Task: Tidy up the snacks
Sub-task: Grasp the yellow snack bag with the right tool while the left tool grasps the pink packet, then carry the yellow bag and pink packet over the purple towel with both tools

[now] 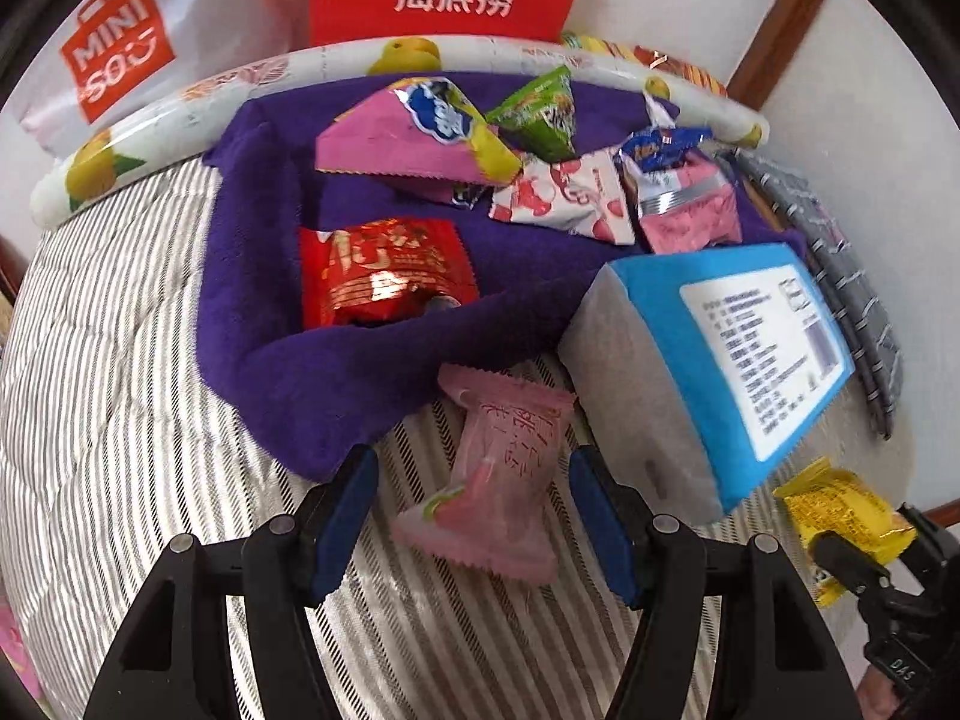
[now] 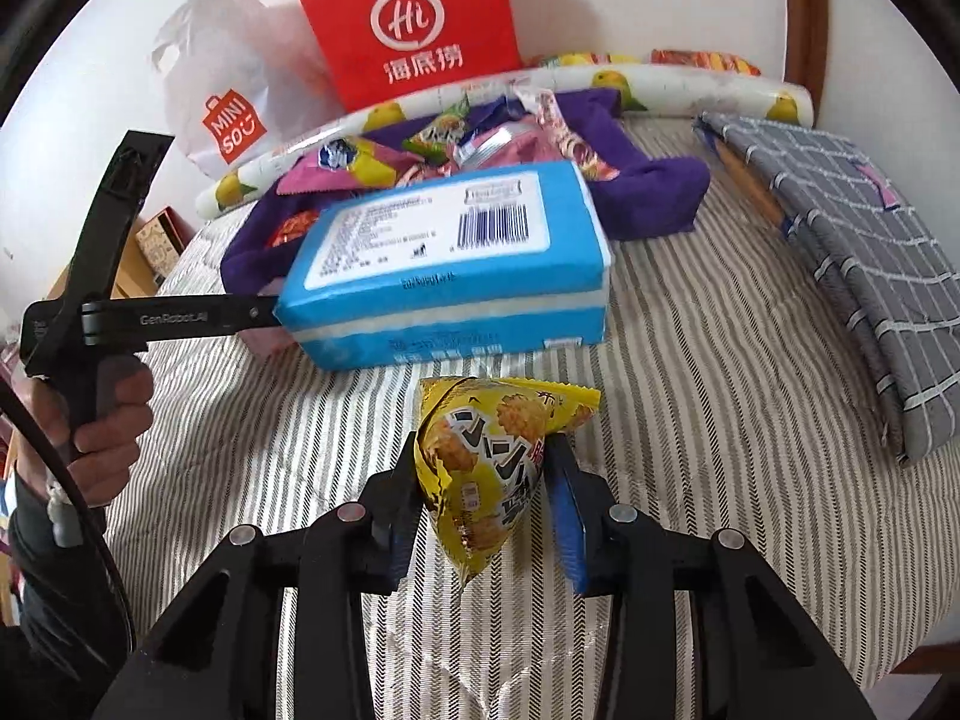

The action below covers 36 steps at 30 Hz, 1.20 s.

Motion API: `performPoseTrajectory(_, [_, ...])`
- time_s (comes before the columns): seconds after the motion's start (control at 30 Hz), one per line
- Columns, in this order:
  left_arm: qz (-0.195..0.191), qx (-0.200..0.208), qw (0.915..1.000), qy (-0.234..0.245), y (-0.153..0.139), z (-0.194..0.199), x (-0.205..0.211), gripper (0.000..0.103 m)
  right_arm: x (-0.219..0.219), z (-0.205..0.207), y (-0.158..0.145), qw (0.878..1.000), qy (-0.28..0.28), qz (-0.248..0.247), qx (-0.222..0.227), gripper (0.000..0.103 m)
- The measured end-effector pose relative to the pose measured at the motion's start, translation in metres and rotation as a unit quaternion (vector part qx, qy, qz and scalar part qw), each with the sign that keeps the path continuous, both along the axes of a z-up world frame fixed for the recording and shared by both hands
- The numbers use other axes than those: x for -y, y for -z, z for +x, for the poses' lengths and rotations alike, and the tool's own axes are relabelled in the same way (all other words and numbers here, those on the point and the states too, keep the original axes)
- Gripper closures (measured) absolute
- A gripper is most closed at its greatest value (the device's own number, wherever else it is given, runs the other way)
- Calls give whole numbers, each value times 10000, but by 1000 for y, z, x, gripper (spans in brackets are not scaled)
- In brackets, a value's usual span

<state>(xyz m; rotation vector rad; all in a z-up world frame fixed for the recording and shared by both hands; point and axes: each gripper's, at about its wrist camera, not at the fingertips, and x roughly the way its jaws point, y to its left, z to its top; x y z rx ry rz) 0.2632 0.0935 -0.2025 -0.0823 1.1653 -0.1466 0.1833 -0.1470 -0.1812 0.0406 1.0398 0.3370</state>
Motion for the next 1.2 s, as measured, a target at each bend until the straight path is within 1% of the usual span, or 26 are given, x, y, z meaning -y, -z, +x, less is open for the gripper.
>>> performPoseTrajectory(0.13, [384,158,9991,65,2,-2,10,44,2,3,6,10000,26,-42,-64,64])
performPoseTrajectory(0.17, [488,191,9986,77,2,-3,12,48,3,3,7,10000,37,-45,-69,64])
performPoseTrajectory(0.23, [477,210,9986,114,1,-4,12,60,4,4,6,10000,61,-63,-42,64])
performPoseTrajectory(0.27, [483,193,9986,64,0,-5,11,71,4,3,5,10000,68,-61,-27,64])
performPoseTrajectory(0.3, [505,172,9986,16,-1,-6,10,76,5,3,3,10000,78,-50,-7,64])
performPoseTrajectory(0.57, [366,326,9985,-234,-24,-38,-11,76,3,-11,-11,9998,65,37,165,64])
performPoseTrajectory(0.77, [48,422,9982,-424,-49,-58,-26,76,0,-20,-29,9992,49,117,368,64])
performPoseTrajectory(0.83, [37,479,9977,-470,-57,-62,-27,76,0,-20,-35,9991,40,147,408,64])
performPoseTrajectory(0.93, [37,576,9970,-508,-68,-66,-26,77,-3,-16,-47,9986,27,120,518,64])
performPoseTrajectory(1.0, [-4,641,9965,-529,-78,-68,-26,76,-6,-14,-59,9976,27,52,695,64])
performPoseTrajectory(1.2, [-215,814,9947,-595,-104,-65,-26,76,-11,0,-91,9949,22,161,993,64])
